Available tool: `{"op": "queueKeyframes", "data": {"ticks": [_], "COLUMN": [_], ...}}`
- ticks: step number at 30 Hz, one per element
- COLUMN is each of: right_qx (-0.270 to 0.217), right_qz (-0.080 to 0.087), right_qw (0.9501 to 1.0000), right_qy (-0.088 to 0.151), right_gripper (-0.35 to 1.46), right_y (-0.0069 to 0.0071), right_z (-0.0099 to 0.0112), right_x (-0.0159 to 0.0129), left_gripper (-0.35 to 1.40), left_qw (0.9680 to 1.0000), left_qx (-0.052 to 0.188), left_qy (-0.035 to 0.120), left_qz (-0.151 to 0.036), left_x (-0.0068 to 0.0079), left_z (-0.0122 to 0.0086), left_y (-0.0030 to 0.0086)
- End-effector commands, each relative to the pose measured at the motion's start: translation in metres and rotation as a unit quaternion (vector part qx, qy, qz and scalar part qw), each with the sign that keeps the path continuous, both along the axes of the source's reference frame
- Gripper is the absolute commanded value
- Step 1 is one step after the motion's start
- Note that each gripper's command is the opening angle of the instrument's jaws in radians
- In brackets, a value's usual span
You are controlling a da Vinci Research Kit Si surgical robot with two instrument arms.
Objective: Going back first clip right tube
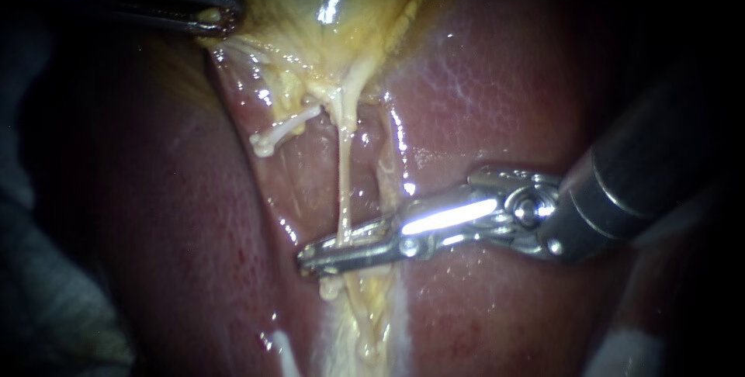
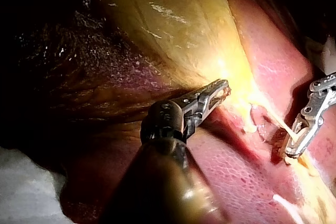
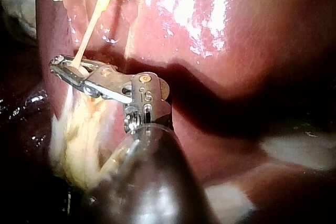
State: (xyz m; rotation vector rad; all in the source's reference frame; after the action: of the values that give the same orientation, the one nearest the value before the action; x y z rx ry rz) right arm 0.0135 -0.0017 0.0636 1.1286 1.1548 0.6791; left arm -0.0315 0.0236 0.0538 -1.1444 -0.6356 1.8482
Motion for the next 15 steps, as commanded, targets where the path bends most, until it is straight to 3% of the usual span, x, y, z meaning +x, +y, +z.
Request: {"op": "queueKeyframes", "data": {"ticks": [1, 3, 5, 8, 11, 15], "right_qx": [0.000, 0.000, -0.003, -0.021, -0.047, -0.090], "right_qz": [0.000, 0.000, 0.000, 0.002, 0.016, 0.007], "right_qw": [1.0000, 1.0000, 1.0000, 0.9998, 0.9988, 0.9954], "right_qy": [0.000, 0.000, 0.001, 0.004, -0.006, -0.031], "right_gripper": [-0.35, -0.30, 0.04, 0.32, 0.40, 0.44], "right_y": [0.0000, 0.0000, -0.0001, 0.0000, 0.0003, 0.0008], "right_z": [0.0000, 0.0000, 0.0001, 0.0003, 0.0006, 0.0011], "right_x": [0.0000, 0.0000, 0.0001, 0.0004, 0.0007, 0.0007], "left_gripper": [-0.35, -0.35, -0.35, -0.35, -0.35, -0.35], "left_qw": [1.0000, 1.0000, 1.0000, 1.0000, 1.0000, 1.0000], "left_qx": [0.000, 0.000, 0.000, 0.000, 0.000, 0.000], "left_qy": [0.000, 0.000, 0.000, 0.000, 0.000, 0.000], "left_qz": [0.000, 0.000, 0.000, 0.000, 0.000, 0.000], "left_x": [0.0000, 0.0000, 0.0000, 0.0000, 0.0000, 0.0000], "left_z": [0.0000, 0.0000, 0.0000, 0.0000, 0.0000, 0.0000], "left_y": [0.0000, 0.0000, 0.0000, 0.0000, 0.0000, 0.0000]}}
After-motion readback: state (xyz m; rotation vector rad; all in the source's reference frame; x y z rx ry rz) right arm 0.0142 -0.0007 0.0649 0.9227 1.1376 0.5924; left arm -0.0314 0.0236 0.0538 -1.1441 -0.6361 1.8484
